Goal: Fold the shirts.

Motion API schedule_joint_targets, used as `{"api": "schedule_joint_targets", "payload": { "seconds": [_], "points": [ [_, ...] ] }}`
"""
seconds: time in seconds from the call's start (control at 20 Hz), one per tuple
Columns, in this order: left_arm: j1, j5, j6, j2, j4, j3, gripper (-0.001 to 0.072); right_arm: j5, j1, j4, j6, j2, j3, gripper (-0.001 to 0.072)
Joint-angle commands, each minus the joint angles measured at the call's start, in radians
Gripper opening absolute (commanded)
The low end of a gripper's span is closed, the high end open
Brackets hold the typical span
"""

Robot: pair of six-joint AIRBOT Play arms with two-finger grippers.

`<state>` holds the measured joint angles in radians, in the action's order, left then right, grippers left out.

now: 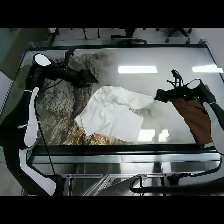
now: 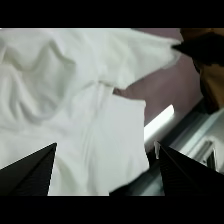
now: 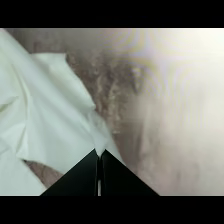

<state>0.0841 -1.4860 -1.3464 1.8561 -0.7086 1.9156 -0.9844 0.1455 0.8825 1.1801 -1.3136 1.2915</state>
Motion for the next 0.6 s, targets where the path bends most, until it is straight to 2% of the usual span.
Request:
{"api": "schedule_joint_targets", "payload": {
  "seconds": [0.0, 0.1, 0.3, 0.45, 0.55],
  "points": [
    [-0.011, -0.209, -0.08, -0.067, -0.009, -0.091, 0.0705, -0.027, 0.071, 0.008, -0.016, -0.008, -0.004, 0.0012],
    [0.028, -0.175, -0.076, -0.175, -0.009, -0.291, 0.0705, -0.091, 0.107, 0.008, -0.033, 0.0, -0.004, 0.0012],
    [0.157, 0.044, -0.069, -0.399, -0.043, -0.765, 0.0705, -0.149, 0.142, 0.008, -0.033, 0.035, -0.004, 0.0012],
    [0.256, 0.3, -0.097, -0.515, -0.01, -1.077, 0.0705, -0.15, 0.14, -0.003, -0.033, 0.072, -0.004, 0.0012],
    [0.315, 0.492, -0.095, -0.549, 0.068, -1.212, 0.0706, -0.15, 0.14, -0.015, -0.039, 0.087, -0.004, 0.0012]
  ]
}}
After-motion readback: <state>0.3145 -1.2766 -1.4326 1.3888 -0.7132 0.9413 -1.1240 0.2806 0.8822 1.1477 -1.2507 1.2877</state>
